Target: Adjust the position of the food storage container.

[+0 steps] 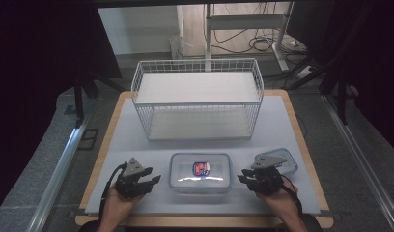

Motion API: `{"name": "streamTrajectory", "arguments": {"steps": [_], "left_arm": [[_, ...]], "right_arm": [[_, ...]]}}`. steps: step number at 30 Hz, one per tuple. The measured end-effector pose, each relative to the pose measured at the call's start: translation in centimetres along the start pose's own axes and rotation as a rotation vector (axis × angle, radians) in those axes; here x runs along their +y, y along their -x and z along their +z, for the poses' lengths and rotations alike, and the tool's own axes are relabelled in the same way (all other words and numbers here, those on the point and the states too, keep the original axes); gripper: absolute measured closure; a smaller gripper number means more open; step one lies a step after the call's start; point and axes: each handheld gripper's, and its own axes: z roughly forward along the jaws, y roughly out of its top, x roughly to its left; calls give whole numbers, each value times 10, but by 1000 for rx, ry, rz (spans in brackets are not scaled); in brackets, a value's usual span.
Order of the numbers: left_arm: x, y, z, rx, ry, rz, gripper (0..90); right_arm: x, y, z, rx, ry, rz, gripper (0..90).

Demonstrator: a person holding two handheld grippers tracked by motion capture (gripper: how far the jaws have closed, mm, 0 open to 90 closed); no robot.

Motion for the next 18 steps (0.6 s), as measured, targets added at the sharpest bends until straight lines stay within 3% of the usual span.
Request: {"name": "streamTrajectory", "arguments": {"steps": [10,13,14,15,18], "left_arm": [[-5,-2,-7,34,21,0,167],[-6,-2,-8,42,19,13,92],[-6,-2,-8,42,19,13,73],[-7,-3,-7,42,16,20,53],[-8,-2,-5,54,12,44,19]], "right_arm": [[-1,7,-9,-41,47,9,417],[-1,7,-9,-57,69,-4,294],[-1,7,-9,-57,69,-4,294],[-1,8,-8,-66,77,-10,222],[-1,8,-6,-73,75,-12,170]]}}
